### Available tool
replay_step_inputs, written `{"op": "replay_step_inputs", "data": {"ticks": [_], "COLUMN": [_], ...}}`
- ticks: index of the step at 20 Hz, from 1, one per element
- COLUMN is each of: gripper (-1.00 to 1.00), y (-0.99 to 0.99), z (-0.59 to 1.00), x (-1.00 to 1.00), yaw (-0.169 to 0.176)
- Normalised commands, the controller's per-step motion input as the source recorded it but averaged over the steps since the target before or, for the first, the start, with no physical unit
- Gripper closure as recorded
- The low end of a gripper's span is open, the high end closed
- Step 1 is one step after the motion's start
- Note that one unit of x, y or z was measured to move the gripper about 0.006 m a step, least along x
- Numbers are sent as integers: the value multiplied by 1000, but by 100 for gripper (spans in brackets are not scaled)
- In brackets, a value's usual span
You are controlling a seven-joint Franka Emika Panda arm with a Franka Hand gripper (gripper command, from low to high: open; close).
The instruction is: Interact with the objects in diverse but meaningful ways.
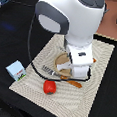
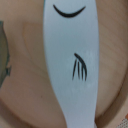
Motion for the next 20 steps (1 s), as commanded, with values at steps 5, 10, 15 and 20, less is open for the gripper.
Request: {"op": "replay_step_inputs", "data": {"ticks": [5, 10, 15, 20], "gripper": [100, 100, 100, 100], "y": [101, 135, 142, 10], "z": [-407, -361, -230, 996], "x": [-220, -171, -123, -379], "yaw": [72, 75, 69, 4]}}
